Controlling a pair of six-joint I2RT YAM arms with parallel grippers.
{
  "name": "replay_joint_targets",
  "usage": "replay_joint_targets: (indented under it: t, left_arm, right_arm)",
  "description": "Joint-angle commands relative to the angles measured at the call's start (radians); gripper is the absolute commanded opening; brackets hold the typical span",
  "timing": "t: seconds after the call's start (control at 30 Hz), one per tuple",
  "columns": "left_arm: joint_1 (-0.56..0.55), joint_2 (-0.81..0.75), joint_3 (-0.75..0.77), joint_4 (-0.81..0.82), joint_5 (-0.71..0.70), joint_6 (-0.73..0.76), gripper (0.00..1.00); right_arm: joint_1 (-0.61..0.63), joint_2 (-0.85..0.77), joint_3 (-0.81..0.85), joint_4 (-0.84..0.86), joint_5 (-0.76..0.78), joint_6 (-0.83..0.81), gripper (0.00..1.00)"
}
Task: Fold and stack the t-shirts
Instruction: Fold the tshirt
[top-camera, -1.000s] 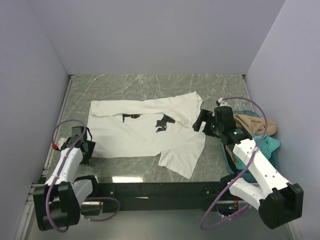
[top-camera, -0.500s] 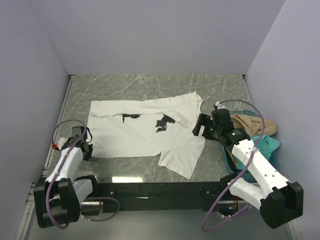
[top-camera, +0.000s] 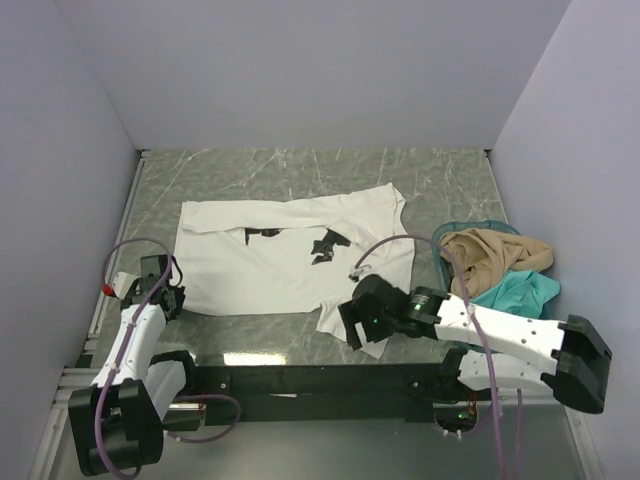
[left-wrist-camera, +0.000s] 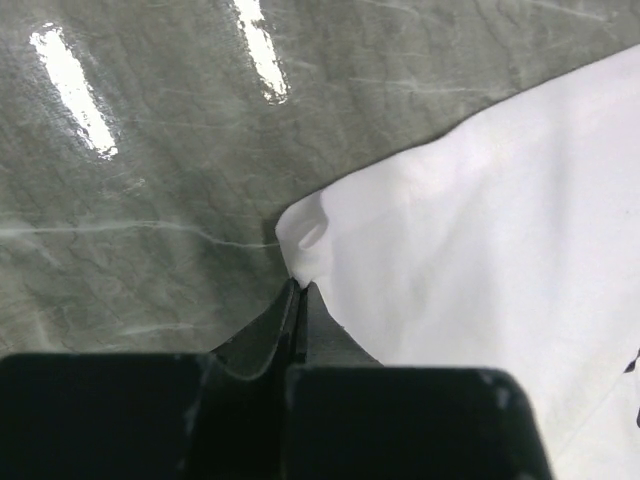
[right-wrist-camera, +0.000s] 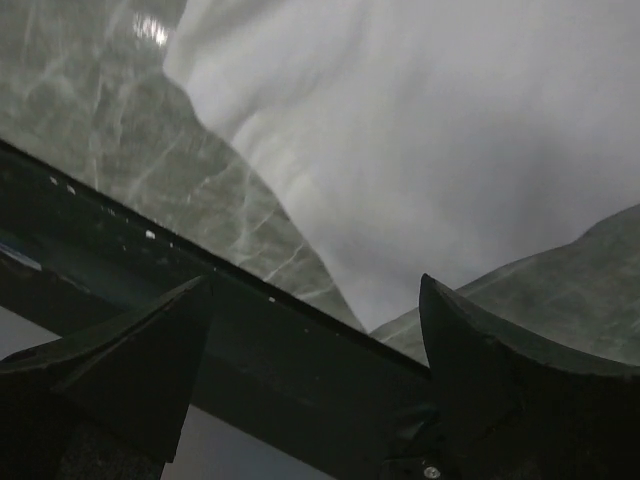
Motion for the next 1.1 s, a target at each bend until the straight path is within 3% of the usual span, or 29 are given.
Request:
replay_joint_targets:
  t: [0.0, 0.27, 0.43, 0.77, 0.8, 0.87, 0.9, 0.97, 1.07]
  left_arm:
    - [0.004, -0.032, 0.004, 0.032, 0.023, 0.037, 0.01]
    - [0.004, -0.036, 0.006, 0.031, 0.021, 0.039, 0.01]
    - [0.004, -0.036, 0.009, 0.035, 0.025, 0.042, 0.01]
    - [0.005, -0.029, 0.020, 0.035, 0.018, 0.042, 0.01]
    - [0.004, -0.029, 0.020, 0.037, 0.017, 0.043, 0.01]
    - [0.005, -0.029, 0.017, 0.039, 0.017, 0.045, 0.01]
    - [0.004, -0.029, 0.017, 0.039, 0.017, 0.045, 0.01]
    - [0.004, -0.030, 0.018, 0.040, 0.017, 0.047, 0.01]
    - [0.005, -0.032, 0.024, 0.043, 0.026, 0.051, 0.01]
  right_arm:
    - [0.114, 0.067, 0.003, -0.033, 0.049, 0.083, 0.89]
    - [0.193, 0.254, 0.023, -0.039, 0.083, 0.138, 0.81]
    - [0.194, 0.317, 0.026, -0.029, 0.104, 0.144, 0.59]
    - [0.156, 0.372, 0.009, -0.006, 0.127, 0.141, 0.53]
    - [0.150, 0.369, 0.001, 0.004, 0.116, 0.138, 0.40]
    - [0.137, 0.363, 0.000, 0.014, 0.110, 0.134, 0.27]
    - [0.136, 0.357, 0.000, 0.016, 0.115, 0.129, 0.14]
    - [0.128, 0.349, 0.004, 0.005, 0.130, 0.131, 0.03]
    - [0.114, 0.325, 0.024, -0.036, 0.171, 0.129, 0.00]
